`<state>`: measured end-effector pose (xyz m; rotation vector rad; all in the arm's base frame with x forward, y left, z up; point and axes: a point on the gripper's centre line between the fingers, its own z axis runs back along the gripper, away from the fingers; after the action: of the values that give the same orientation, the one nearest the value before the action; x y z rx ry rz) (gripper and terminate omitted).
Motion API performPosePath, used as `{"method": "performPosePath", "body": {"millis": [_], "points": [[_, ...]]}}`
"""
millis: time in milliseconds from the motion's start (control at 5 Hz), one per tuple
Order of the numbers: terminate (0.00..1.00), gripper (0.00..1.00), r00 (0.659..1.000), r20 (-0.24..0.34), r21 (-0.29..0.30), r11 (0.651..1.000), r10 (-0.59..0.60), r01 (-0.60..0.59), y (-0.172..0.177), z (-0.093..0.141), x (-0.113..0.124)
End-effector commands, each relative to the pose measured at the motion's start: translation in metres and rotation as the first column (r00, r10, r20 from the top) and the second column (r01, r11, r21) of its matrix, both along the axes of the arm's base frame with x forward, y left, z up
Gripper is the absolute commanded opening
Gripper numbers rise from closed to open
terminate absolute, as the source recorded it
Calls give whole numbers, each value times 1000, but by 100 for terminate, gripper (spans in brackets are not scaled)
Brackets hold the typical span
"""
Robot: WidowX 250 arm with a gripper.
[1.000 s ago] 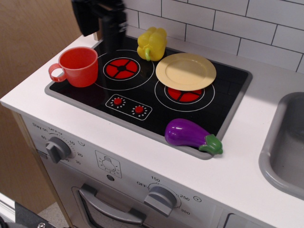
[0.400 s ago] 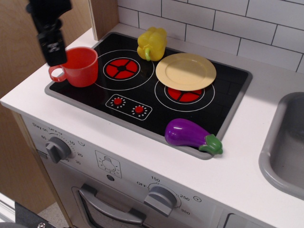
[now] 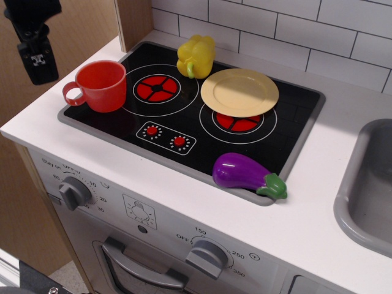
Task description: Put cup on plate
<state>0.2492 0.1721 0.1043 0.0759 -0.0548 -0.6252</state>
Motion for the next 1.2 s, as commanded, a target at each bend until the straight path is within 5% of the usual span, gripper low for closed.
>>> {"method": "performPosePath", "body": {"millis": [0,400,600,1000], "points": [[0,100,1000,20,31,1000,-4,3,5,-5,25],[0,100,1000,13,43,999,4,-5,-4,-29,21],[0,0,999,-11,39,999,36,-36,-7,-34,21],[0,0,997,-17,12,997,73,-73,-14,-38,28]]}}
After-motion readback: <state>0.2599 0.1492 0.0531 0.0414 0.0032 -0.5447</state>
